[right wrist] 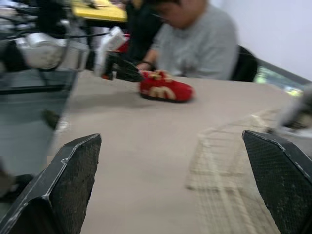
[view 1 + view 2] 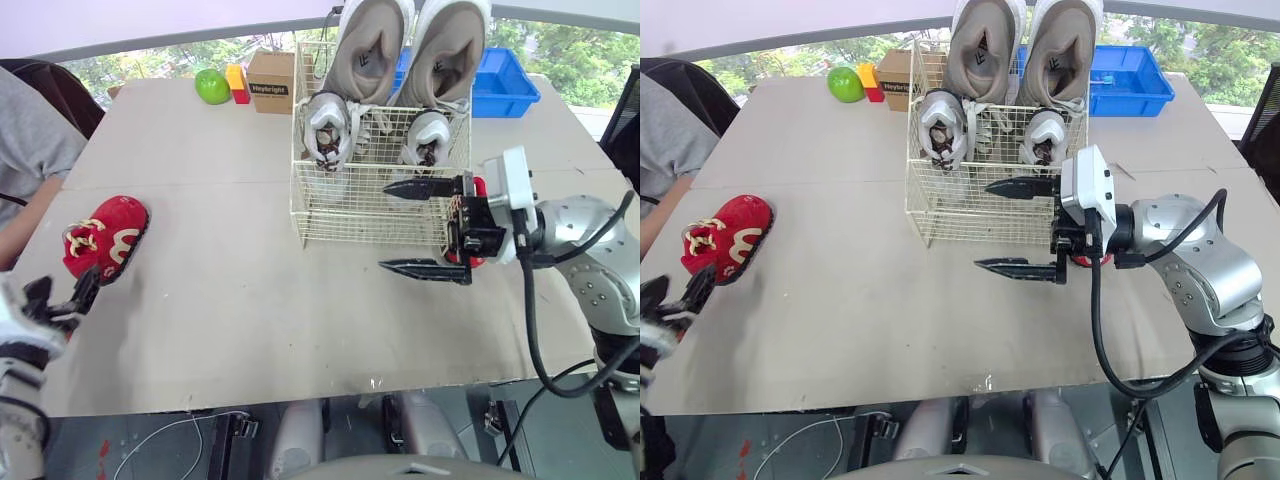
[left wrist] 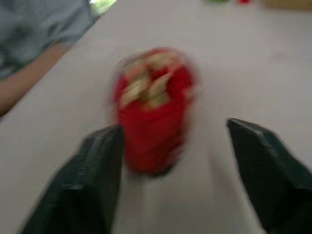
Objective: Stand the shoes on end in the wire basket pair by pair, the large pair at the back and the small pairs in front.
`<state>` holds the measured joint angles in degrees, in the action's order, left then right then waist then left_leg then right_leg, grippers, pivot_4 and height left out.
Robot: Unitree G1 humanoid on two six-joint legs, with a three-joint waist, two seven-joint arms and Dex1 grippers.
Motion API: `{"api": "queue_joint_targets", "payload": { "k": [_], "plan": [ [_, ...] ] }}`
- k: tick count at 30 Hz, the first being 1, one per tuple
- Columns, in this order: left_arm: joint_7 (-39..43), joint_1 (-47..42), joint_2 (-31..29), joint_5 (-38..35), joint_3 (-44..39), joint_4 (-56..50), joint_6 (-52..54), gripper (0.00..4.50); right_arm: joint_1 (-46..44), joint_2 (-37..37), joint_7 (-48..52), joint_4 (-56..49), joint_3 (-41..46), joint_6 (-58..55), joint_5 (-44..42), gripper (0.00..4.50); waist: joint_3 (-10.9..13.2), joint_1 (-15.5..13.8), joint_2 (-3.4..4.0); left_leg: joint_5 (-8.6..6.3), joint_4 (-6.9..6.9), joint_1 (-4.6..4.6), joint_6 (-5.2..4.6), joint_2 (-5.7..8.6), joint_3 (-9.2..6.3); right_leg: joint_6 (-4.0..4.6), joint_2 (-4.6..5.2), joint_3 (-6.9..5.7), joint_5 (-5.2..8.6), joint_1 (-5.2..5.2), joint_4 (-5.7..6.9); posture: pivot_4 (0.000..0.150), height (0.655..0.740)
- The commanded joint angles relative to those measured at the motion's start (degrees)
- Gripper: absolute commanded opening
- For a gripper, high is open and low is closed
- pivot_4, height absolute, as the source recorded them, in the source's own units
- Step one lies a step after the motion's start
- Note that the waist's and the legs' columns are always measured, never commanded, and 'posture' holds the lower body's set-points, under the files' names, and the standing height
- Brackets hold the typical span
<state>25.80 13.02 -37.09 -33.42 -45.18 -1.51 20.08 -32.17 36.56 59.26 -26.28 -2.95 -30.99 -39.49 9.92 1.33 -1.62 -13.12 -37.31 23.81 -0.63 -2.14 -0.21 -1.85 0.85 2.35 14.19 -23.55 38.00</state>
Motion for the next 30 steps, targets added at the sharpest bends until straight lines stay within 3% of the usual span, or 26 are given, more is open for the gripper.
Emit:
{"api": "queue_joint_targets", "payload": {
  "k": [1,9,14,18,20,25,30],
  "plan": [
    [1.4,-2.4,-2.7,0.6,0.3,0.8,0.2,4.48,0.3,0.2,-0.1,-2.2,1.4,1.0,-0.7,4.50,0.0,-0.8,-0.01,0.00,-0.03,0.00,0.00,0.00,0.03,0.08,0.05,0.00,0.05,0.00,0.00,0.150,0.7400],
    [0.7,-13.5,-5.7,7.4,7.9,12.9,-1.1,4.48,1.1,1.4,-1.4,-3.7,1.9,0.1,-0.6,4.50,0.0,-0.7,-0.03,0.01,-0.08,0.03,0.01,-0.02,0.17,-0.05,0.09,-0.01,-0.04,0.03,0.01,0.150,0.7400],
    [1.4,-16.4,-7.2,10.3,9.7,19.3,-2.6,2.64,1.2,2.7,-2.2,-4.5,2.7,-0.9,-1.3,4.50,0.0,-0.6,0.06,0.01,0.03,-0.02,0.01,-0.08,0.12,-0.06,0.11,-0.06,-0.04,-0.01,0.06,0.150,0.7400],
    [1.9,-16.2,-6.5,9.9,8.8,19.1,-3.6,0.81,1.4,3.1,-2.4,-4.7,2.7,-1.2,-1.4,4.50,0.0,-0.6,0.06,0.01,0.03,-0.03,0.01,-0.11,0.13,-0.04,0.19,-0.04,-0.04,0.00,0.08,0.150,0.7400],
    [1.4,-16.3,-4.7,8.1,6.6,16.3,-6.0,0.27,1.1,2.9,-2.8,-4.1,2.2,-0.8,-0.6,4.50,0.0,-0.6,0.06,0.01,0.02,-0.02,0.01,-0.10,0.15,-0.05,0.22,-0.01,-0.04,0.00,0.07,0.150,0.7400],
    [-3.6,-22.0,0.9,0.7,1.4,-1.0,-11.2,0.24,-2.6,1.5,-3.4,-0.6,0.9,0.1,1.7,4.50,0.0,-0.8,-0.42,0.01,-0.02,0.10,0.01,-0.11,0.07,-0.05,0.31,-0.04,-0.05,-0.01,0.01,0.150,0.7400],
    [3.6,-23.9,-0.8,3.6,10.5,-14.2,-16.7,0.24,-13.4,2.7,-1.0,5.3,0.4,-3.7,1.1,4.50,0.0,-0.8,-0.41,0.02,-0.07,0.15,0.04,-0.02,0.06,-0.05,0.41,-0.03,-0.07,0.01,0.00,0.150,0.7400]
  ]
}}
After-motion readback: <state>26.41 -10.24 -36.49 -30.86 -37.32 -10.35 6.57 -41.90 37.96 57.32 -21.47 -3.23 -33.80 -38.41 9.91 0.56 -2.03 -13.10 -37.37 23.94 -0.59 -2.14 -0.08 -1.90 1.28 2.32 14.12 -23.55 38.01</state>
